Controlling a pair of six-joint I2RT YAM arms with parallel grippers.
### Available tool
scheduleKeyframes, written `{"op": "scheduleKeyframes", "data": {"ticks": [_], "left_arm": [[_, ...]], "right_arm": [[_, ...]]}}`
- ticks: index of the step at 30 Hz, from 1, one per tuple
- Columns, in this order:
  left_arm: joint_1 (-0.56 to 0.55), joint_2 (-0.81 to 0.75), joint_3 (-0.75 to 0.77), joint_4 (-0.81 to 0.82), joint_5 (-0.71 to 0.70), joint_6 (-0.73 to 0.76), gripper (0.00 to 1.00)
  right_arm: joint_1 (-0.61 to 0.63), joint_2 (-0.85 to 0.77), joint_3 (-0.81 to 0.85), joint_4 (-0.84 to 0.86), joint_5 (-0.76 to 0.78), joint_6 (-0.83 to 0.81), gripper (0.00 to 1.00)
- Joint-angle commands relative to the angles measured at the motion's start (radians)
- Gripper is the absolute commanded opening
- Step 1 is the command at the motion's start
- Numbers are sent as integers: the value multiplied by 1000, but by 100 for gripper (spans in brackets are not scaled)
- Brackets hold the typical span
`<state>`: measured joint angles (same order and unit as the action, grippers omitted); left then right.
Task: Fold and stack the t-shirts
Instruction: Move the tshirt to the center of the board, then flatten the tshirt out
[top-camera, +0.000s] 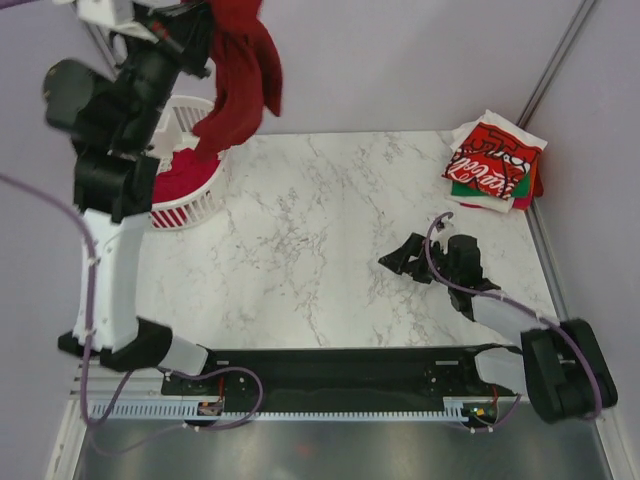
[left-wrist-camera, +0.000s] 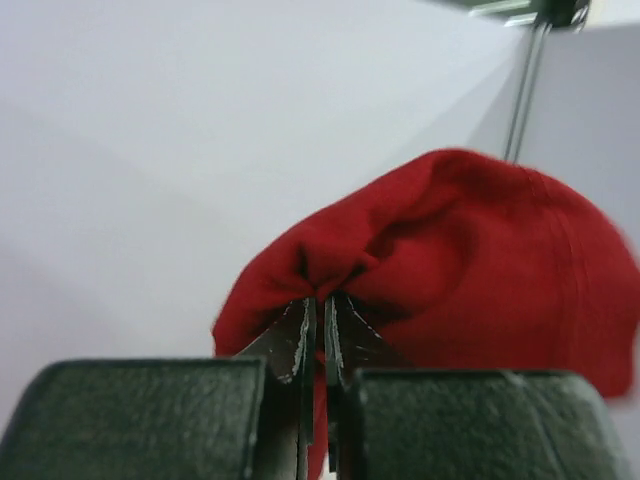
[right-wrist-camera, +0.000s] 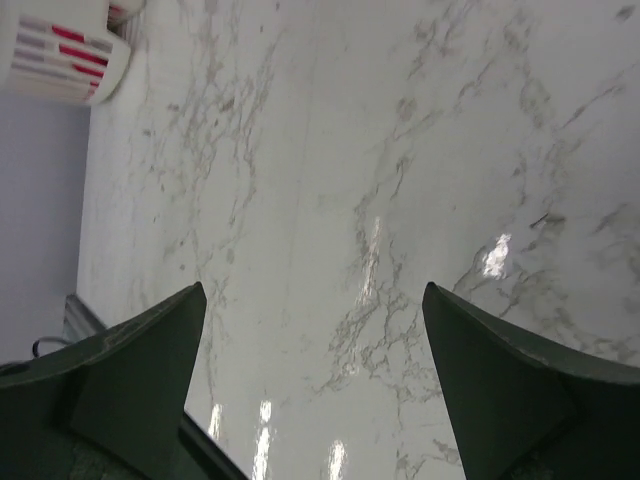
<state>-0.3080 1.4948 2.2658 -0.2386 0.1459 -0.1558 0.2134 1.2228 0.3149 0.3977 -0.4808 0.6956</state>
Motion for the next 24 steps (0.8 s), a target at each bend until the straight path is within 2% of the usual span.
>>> {"op": "scheduleKeyframes", "data": {"ticks": [1,2,3,4,5,6,8,12,13,19,21,24], "left_arm": [[12,-86,-278,-19,16,-120,3],[-2,-119,-352,-18,43,-152,6],[-17,-154,-430,-19,70,-201,17],[-57,-200,-507,-24,104,-220,38],[-80,-218,-646,-33,125,-232,94],[-97,-225,-702,-51,161,-234,100],[-144,-222,-810,-181,159,-238,100],[-160,-324,-1012,-269,34,-283,100],[-160,-355,-1067,-278,-35,-287,100],[-160,-544,-1161,-340,-224,-287,100],[-160,-576,-1190,-341,-232,-300,100],[-160,-553,-1232,-337,-194,-321,100]], "right_arm": [[1,-321,102,-296,268,-62,98],[3,-322,139,-360,269,-62,98],[1,-412,180,-431,395,-67,98],[1,-443,222,-491,448,-70,98],[1,-471,309,-601,488,-80,98],[1,-471,353,-655,569,-91,98],[1,-432,483,-829,632,-107,98],[3,-382,596,-1028,703,-125,98],[1,-391,593,-1037,699,-125,98],[1,-483,477,-981,601,-104,98],[1,-467,451,-967,564,-104,98],[1,-410,423,-979,602,-93,98]]}}
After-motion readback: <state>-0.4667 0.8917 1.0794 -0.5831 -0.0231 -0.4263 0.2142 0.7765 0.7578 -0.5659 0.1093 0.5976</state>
